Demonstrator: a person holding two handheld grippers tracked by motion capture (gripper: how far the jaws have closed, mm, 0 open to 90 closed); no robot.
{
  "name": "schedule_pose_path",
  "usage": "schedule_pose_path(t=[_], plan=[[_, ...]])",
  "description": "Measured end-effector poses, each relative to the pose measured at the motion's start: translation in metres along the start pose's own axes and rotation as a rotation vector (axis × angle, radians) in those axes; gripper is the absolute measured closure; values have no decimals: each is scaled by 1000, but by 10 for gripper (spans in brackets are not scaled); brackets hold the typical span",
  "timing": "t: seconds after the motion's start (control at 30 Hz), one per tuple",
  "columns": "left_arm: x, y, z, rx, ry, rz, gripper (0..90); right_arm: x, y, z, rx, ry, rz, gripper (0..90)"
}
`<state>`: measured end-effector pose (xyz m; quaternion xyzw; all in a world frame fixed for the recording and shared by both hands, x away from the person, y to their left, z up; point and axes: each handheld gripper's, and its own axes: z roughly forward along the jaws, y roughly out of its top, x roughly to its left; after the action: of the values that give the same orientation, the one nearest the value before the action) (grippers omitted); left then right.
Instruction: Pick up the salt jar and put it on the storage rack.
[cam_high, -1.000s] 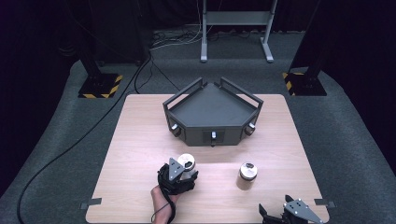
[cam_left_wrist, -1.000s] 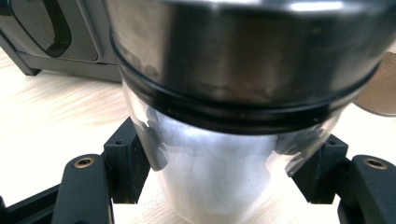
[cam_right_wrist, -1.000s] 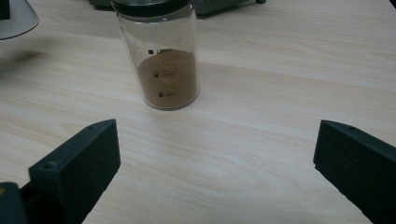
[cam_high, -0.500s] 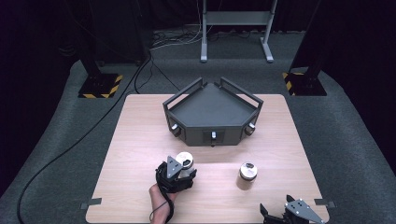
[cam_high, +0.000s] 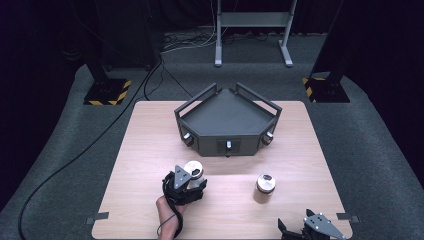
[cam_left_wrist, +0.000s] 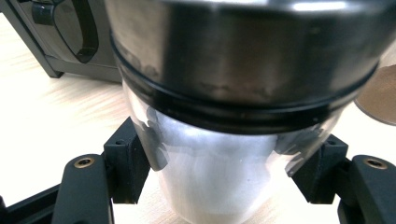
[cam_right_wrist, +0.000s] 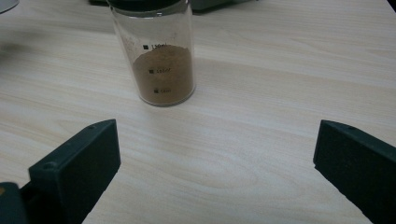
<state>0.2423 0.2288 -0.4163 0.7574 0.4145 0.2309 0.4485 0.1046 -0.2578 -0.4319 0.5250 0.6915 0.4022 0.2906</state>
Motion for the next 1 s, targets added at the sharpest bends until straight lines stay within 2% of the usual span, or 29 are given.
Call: schedule_pose_path(t=[0.47,1.0], plan=[[6,7,-5,-15,12,-1,315,1,1,0,4,0,-6,0],[13,15,-5,-20,-4,-4,315,1,1,0,6,-5,-5,0]])
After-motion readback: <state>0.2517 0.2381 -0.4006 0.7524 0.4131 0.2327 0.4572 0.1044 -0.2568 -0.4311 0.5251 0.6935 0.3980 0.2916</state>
